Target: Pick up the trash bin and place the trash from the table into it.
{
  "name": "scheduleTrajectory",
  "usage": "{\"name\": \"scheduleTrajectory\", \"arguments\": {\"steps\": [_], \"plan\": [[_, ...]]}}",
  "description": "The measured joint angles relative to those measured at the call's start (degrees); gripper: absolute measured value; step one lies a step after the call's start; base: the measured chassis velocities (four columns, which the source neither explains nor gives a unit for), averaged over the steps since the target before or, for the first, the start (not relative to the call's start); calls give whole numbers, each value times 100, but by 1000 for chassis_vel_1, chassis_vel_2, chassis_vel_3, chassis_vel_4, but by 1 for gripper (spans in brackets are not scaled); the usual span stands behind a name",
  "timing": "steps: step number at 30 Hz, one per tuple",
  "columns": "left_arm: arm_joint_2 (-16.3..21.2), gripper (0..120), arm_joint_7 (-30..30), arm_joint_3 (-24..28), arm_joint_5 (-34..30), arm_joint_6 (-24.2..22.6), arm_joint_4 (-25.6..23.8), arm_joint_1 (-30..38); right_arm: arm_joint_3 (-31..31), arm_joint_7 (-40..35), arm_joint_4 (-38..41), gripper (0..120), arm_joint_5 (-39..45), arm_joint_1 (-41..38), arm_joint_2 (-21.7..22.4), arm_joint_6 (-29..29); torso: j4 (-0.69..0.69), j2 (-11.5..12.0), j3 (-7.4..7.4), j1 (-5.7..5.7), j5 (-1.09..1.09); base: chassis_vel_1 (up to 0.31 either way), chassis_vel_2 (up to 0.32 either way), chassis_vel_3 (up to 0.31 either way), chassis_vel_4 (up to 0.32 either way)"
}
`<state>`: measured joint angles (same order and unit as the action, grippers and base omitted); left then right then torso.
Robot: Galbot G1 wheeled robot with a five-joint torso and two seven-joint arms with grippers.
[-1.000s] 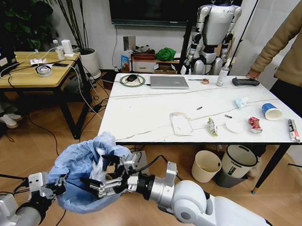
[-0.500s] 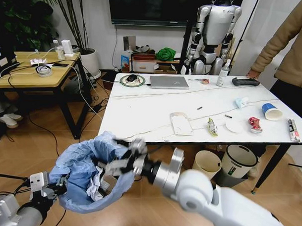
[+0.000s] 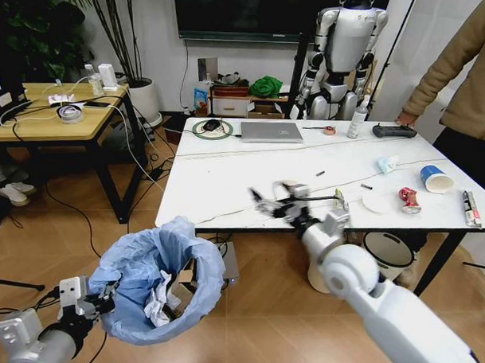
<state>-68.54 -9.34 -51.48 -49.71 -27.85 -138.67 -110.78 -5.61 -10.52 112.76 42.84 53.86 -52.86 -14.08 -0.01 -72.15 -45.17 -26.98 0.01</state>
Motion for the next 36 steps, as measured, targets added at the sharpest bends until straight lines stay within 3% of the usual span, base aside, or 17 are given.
{"name": "scheduleTrajectory", "arguments": {"steps": [7,20,27,36], "plan": [[76,0,23,98,-16,3,71,103,-205,-67,-266,100,-1460,196,57,-411,-1,0,0,0,0,0,0,0,0],[105,0,39,40,-53,8,106,77,477,33,-1289,100,-2393,-533,-338,-898,2,0,0,0,0,0,0,0,0],[31,0,38,-17,-59,9,58,17,785,217,-1847,100,-2588,-910,-547,-839,2,0,0,0,0,0,0,0,0],[-26,0,37,-17,-49,17,22,37,799,292,-2067,99,-2851,-897,-496,-651,1,0,0,0,0,0,0,0,0]]}}
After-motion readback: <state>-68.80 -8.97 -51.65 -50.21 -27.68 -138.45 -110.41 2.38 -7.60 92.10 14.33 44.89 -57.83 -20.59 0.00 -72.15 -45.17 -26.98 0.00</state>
